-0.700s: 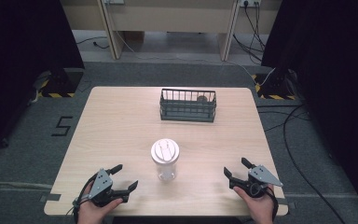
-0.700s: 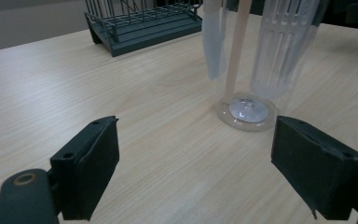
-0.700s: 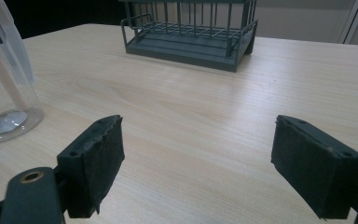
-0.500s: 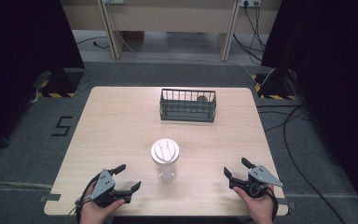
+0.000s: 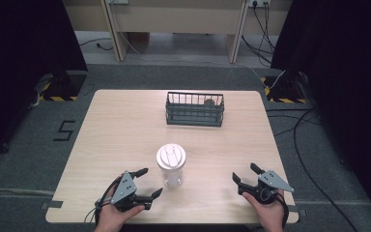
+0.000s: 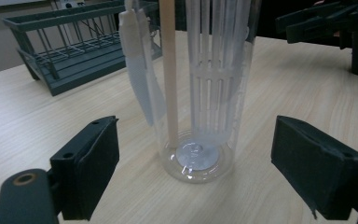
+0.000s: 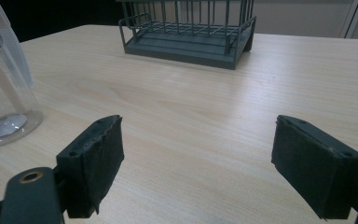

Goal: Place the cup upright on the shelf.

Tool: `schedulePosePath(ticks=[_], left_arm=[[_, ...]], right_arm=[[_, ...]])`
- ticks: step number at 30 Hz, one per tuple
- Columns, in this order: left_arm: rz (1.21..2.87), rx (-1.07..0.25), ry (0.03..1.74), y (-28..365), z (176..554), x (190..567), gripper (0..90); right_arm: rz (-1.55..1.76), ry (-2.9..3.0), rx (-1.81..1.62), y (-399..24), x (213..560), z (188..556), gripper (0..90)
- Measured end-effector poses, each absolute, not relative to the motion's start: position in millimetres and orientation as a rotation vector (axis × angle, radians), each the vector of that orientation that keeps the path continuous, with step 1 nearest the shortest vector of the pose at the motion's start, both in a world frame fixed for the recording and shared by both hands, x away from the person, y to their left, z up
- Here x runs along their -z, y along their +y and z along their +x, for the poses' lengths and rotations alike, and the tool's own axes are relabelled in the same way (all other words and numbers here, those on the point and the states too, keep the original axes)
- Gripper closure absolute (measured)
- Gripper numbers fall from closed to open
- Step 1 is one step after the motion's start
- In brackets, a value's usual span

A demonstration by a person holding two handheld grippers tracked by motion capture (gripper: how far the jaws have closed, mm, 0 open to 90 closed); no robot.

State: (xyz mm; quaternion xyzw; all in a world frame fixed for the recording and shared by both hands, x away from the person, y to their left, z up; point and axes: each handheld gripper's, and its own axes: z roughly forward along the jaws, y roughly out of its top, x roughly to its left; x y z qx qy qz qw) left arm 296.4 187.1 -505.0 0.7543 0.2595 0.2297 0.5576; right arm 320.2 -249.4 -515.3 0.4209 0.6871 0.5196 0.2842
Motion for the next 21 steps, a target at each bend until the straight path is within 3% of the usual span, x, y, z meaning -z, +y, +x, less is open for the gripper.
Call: schedulePosePath(ticks=[21], left_arm=[[1.789, -0.476, 0.601, 162.1, 325.8, 512.4, 14.5]], right_arm=[[1.136, 1.851, -1.400, -249.6, 515.2, 320.8, 17.6]])
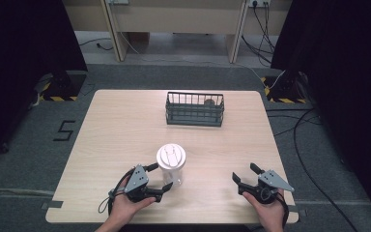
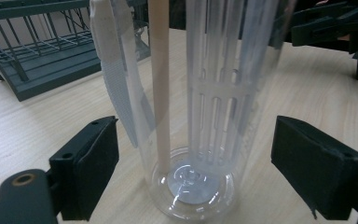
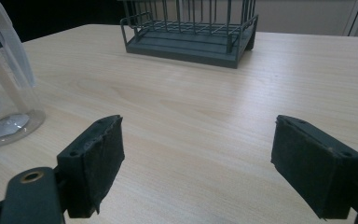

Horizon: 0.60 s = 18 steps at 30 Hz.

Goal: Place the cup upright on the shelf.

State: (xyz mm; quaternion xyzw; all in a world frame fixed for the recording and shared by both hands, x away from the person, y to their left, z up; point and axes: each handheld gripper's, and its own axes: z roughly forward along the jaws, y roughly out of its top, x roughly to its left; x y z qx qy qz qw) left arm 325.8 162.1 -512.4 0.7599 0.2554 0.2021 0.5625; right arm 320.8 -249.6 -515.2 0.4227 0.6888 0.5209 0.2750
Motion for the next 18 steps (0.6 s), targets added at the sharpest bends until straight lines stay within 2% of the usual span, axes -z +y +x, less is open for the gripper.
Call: schedulePosePath(ticks=[18], left_arm=[[1.779, -0.435, 0.581, 143.7, 345.0, 514.6, 14.5]], right_arm=[[1.144, 1.854, -1.403, -249.9, 515.2, 321.4, 17.6]])
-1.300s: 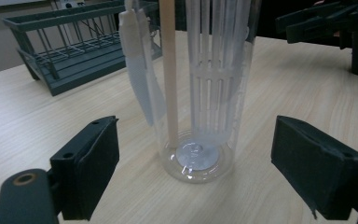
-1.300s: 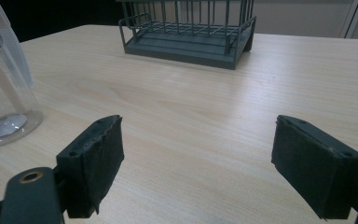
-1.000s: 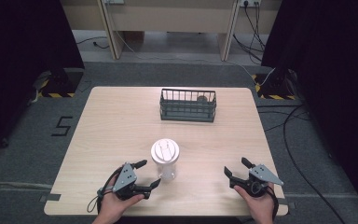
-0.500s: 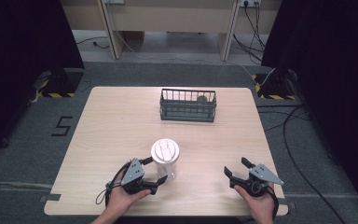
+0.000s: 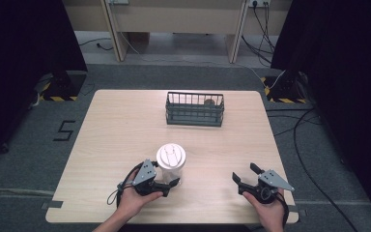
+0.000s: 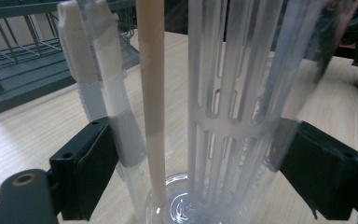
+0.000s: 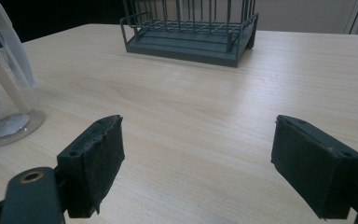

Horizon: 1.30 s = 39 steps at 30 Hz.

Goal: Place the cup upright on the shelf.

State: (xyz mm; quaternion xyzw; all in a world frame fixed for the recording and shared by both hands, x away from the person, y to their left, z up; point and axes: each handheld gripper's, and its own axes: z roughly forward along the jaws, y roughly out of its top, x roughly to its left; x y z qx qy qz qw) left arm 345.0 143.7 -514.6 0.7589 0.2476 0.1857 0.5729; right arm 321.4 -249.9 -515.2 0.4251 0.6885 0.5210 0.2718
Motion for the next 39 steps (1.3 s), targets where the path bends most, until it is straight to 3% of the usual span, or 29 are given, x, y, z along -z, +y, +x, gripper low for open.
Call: schedulePosePath(ticks=[17, 39], left_arm=[[1.728, -0.386, 0.606, 145.1, 350.0, 516.3, 17.2], [1.725, -0.429, 0.607, 144.7, 353.0, 508.7, 17.6]], right_arm=[[1.141, 1.864, -1.398, -250.2, 515.1, 322.2, 17.6], [1.155, 1.864, -1.408, -250.6, 515.2, 322.7, 17.6]])
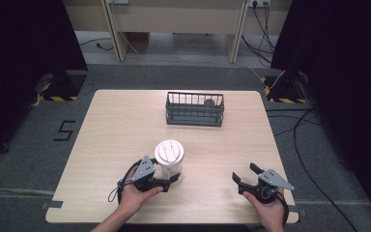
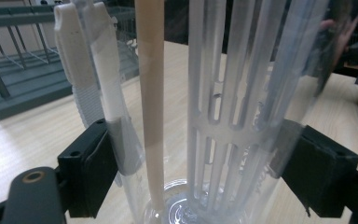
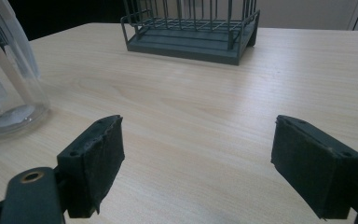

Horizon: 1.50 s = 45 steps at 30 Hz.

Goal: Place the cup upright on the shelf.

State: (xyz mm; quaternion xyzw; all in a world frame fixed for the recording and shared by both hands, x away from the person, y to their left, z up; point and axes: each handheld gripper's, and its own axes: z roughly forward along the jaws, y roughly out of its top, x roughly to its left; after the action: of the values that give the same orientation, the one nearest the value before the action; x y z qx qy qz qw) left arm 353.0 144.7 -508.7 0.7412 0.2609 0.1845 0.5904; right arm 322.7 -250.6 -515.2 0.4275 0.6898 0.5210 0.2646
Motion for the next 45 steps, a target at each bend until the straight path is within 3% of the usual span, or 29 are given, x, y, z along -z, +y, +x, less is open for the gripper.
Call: schedulePosePath(ticks=[21, 45], left_arm=[[1.683, -0.509, 0.579, 139.8, 378.4, 471.1, 17.7], [1.658, -0.527, 0.590, 128.0, 406.3, 453.7, 17.8]], right_arm=[[1.158, 1.857, -1.412, -251.5, 515.2, 323.1, 17.6], [1.175, 1.854, -1.425, -252.4, 515.2, 323.0, 17.5]])
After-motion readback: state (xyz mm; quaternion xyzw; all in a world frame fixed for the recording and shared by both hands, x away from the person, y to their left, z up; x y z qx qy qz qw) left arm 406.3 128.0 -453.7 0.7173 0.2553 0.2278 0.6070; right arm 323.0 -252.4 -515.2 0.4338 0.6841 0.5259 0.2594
